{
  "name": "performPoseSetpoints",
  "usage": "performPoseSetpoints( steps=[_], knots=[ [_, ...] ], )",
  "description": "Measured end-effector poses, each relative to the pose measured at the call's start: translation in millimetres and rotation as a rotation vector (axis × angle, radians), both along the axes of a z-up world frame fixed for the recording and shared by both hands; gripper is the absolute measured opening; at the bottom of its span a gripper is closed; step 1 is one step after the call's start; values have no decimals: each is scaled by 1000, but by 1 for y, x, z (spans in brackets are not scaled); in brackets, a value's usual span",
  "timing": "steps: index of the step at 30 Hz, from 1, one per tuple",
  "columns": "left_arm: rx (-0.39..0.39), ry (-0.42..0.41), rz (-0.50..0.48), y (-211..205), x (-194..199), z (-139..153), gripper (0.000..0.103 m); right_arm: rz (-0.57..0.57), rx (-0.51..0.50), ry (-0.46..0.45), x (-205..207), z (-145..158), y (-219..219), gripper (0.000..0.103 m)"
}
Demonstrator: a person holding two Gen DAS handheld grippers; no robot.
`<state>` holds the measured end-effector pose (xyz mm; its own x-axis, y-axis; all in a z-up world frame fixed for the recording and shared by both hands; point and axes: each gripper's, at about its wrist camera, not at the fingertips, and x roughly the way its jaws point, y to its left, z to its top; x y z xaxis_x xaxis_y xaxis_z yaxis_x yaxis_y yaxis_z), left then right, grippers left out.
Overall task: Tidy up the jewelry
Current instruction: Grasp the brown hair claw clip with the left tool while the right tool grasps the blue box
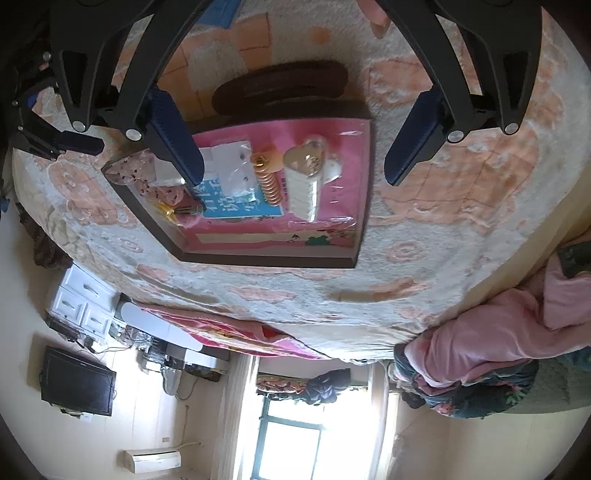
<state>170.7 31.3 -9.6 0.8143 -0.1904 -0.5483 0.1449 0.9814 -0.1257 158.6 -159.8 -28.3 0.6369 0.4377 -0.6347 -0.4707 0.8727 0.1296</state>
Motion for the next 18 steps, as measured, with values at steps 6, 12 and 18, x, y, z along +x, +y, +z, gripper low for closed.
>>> performPoseSetpoints(
  steps=[6,12,18],
  knots=[
    [21,24,63,19,-9,-4,91,77,-8,13,-10,-5,21,73],
    [21,97,84,32,-15,-18,91,177,-21,36,-22,-15,48,73],
    [-11,190,51,33,-14,-42,91,242,-45,68,-28,-29,72,73]
  ],
)
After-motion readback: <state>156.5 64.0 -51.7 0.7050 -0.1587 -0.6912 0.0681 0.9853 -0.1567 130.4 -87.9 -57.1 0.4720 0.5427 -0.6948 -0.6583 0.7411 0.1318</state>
